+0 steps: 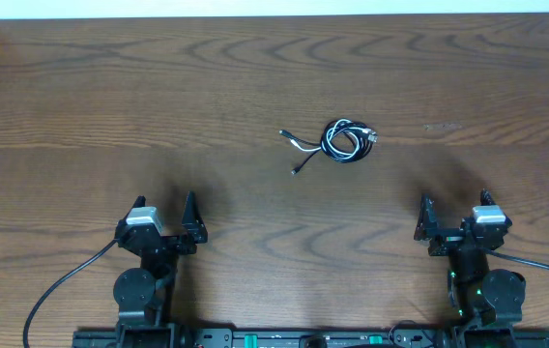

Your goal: Untangle cables

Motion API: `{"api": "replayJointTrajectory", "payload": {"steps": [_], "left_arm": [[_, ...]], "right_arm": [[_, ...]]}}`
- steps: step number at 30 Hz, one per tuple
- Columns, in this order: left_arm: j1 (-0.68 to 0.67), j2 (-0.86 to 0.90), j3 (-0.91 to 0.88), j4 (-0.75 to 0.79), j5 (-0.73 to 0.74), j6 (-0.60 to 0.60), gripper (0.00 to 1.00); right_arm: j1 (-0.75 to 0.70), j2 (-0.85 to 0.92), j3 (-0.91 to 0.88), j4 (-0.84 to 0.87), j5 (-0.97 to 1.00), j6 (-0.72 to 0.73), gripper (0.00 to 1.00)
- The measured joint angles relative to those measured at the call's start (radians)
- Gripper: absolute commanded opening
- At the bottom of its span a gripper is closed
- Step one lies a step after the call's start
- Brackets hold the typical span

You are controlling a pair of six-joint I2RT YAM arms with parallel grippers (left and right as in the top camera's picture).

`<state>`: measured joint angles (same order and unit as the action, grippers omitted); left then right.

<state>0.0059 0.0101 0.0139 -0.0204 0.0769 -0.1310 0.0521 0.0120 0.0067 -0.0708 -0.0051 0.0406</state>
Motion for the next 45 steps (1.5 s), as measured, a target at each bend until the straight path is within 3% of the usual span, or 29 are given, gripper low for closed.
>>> {"api": "replayJointTrajectory", "payload": {"steps": [45], "left_arm": [[0.000,0.000,0.000,0.000,-0.014,-0.030,0.95]], "right_arm": [[0.000,0.000,0.000,0.000,0.000,0.000,0.99]]}}
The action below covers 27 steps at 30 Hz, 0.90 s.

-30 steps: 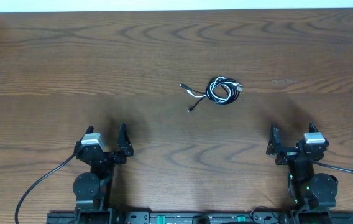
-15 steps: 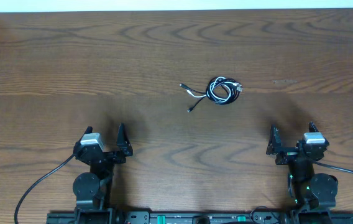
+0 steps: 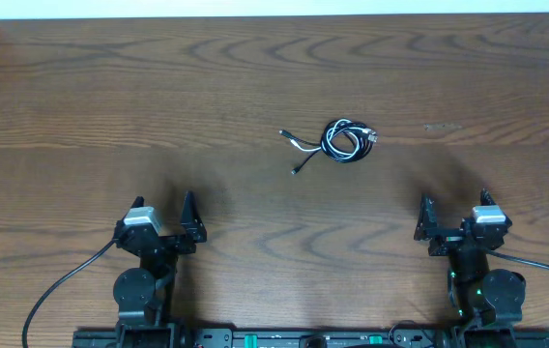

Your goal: Untangle cables

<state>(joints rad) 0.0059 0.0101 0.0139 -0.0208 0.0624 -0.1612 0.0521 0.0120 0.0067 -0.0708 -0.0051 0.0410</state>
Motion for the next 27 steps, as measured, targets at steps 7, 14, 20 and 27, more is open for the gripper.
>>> {"api": "replayJointTrajectory", "payload": {"steps": [7,14,20,27], "left_arm": [[0.000,0.007,0.034,-0.059,0.000,-0.023,0.95],[0.000,0.135,0.136,-0.090,-0.001,-0.023,0.95],[0.000,0.287,0.256,-0.175,0.003,-0.027,0.95],[0.000,0.360,0.383,-0.217,0.003,-0.027,0.95]], "right_arm": [[0.000,0.000,0.000,0.000,0.000,0.000,0.99],[0.000,0.000,0.000,0.000,0.000,0.000,0.99],[0.000,0.000,0.000,0.000,0.000,0.000,0.99],[0.000,0.000,0.000,0.000,0.000,0.000,0.99]]}}
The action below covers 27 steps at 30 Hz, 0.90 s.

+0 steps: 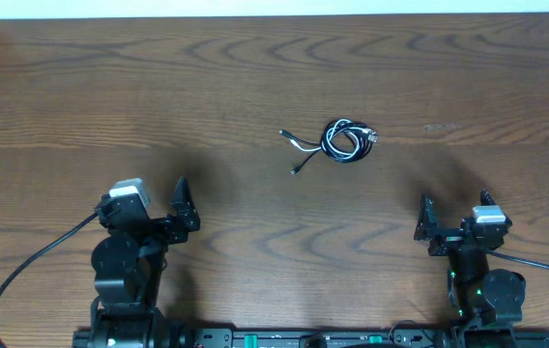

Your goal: Untangle cables

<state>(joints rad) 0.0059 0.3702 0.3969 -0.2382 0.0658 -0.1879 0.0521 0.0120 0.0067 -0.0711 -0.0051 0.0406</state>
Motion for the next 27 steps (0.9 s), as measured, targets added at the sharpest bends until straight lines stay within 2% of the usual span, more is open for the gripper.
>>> {"api": "replayJointTrajectory", "payload": {"steps": [6,18,27], "left_arm": [[0.000,0.001,0.015,-0.067,0.014,0.000,0.95],[0.000,0.011,0.015,-0.064,0.010,0.000,0.95],[0.000,0.023,0.042,-0.128,0.005,-0.079,0.95]], "right_arm": [[0.000,0.000,0.000,0.000,0.000,0.000,0.99],[0.000,0.000,0.000,0.000,0.000,0.000,0.99],[0.000,0.000,0.000,0.000,0.000,0.000,0.99]]}}
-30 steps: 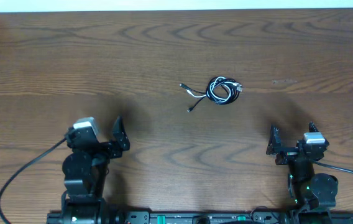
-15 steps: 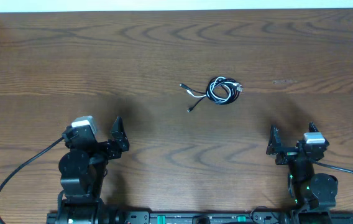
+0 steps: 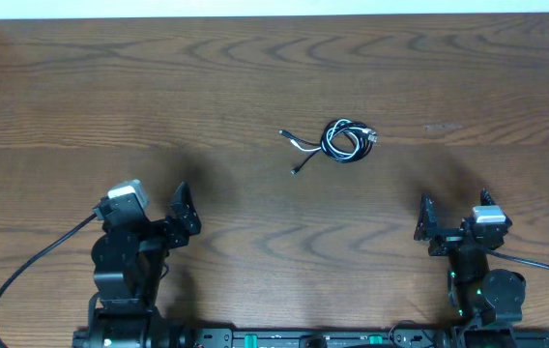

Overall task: Untangle cables
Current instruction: 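Raise the left arm and move it toward the cable bundle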

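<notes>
A small coil of black and white cables [image 3: 342, 139] lies on the wooden table [image 3: 255, 87], right of the middle, with loose ends trailing left to plugs [image 3: 297, 170]. My left gripper [image 3: 184, 207] sits at the near left, raised off its base, far from the coil; its jaw state does not show. My right gripper [image 3: 427, 220] rests at the near right, also well short of the cables, and its jaws cannot be read either.
A light wall strip runs along the table's far edge [image 3: 274, 8]. A wooden edge piece shows at the far left corner. Black arm leads loop off both bases at the near edge [image 3: 23, 280].
The left arm's wrist has shifted slightly, its gripper now a little lower and turned. The cables and the right arm have not moved.
Both arms sat folded at the near edge with the coil untouched in the first two moments. Then the left arm had risen and swung left off its rest. Now it has adjusted a little more; the coil lies where it was.
</notes>
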Motion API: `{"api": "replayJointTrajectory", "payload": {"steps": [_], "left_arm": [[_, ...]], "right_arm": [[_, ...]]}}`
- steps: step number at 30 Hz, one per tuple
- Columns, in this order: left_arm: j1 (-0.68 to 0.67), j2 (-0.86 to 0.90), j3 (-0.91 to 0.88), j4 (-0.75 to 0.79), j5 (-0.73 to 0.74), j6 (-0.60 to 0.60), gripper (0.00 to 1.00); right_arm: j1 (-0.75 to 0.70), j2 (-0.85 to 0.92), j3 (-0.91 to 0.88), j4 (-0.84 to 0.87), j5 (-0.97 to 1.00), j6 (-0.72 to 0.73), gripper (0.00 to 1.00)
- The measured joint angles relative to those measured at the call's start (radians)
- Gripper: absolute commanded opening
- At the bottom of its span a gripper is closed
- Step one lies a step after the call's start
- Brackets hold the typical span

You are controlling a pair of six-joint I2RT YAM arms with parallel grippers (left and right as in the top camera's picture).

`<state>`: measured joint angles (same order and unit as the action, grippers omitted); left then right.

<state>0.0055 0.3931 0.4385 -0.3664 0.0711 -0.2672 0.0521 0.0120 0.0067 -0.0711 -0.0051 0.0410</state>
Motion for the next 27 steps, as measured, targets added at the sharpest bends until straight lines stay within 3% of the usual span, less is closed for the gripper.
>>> {"api": "replayJointTrajectory", "payload": {"steps": [12,27], "left_arm": [[0.000,0.166,0.078,-0.284,-0.010,-0.014,0.95],[0.000,0.497,0.440,-0.521,-0.010,-0.014,0.95]], "right_arm": [[0.000,0.000,0.000,0.000,0.000,0.000,0.99],[0.000,0.000,0.000,0.000,-0.001,0.000,0.99]]}}
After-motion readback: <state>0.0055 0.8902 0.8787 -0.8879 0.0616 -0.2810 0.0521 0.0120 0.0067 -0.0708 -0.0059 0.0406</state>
